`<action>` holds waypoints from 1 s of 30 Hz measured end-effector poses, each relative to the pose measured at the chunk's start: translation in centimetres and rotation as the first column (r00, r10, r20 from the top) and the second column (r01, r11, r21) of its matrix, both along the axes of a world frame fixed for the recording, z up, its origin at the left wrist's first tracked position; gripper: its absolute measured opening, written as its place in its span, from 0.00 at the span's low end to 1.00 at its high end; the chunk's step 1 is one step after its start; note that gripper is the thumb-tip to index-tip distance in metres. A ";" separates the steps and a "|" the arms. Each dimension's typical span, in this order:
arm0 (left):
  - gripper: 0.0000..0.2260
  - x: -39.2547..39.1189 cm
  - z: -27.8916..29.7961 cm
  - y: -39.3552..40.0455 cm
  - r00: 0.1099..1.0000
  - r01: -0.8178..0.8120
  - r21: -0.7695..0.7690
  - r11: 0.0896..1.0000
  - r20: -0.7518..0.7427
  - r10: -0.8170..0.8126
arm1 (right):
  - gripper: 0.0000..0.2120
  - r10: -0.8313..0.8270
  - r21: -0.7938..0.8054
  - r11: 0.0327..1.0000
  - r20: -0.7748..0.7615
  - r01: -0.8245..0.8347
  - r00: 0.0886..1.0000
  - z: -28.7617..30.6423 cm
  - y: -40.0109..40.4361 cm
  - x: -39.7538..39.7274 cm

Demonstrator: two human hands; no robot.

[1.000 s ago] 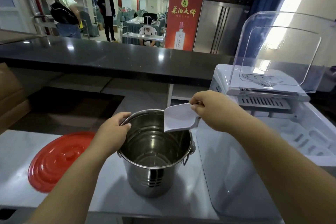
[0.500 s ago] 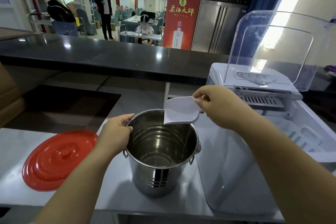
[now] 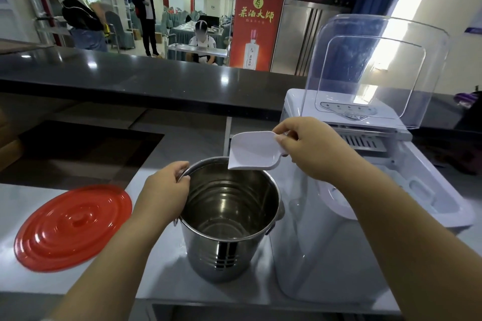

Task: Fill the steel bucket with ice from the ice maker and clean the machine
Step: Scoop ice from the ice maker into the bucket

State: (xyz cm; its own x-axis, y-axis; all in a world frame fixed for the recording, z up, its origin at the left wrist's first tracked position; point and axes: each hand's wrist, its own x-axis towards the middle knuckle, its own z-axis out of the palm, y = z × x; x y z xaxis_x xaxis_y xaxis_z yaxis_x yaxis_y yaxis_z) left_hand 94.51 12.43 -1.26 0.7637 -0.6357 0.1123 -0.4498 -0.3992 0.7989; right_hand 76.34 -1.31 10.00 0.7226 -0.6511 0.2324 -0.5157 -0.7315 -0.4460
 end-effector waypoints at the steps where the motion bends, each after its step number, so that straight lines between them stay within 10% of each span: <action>1: 0.16 0.0 0.1 0.0 1.000 -0.010 0.003 1.000 0.021 0.010 | 0.10 0.005 0.003 1.000 0.009 -0.005 1.000 0.0 -0.1 -0.2; 14: 0.11 -3.7 5.0 -1.2 0.920 0.012 -0.240 0.971 0.383 0.084 | 0.07 -0.070 -0.027 0.997 0.220 0.077 0.973 1.0 -1.8 -4.1; 30: 0.21 -13.8 7.0 -8.3 0.963 0.173 -0.236 0.956 0.245 -0.114 | 0.09 -0.214 0.065 0.977 0.195 0.205 0.957 0.9 -6.1 -13.3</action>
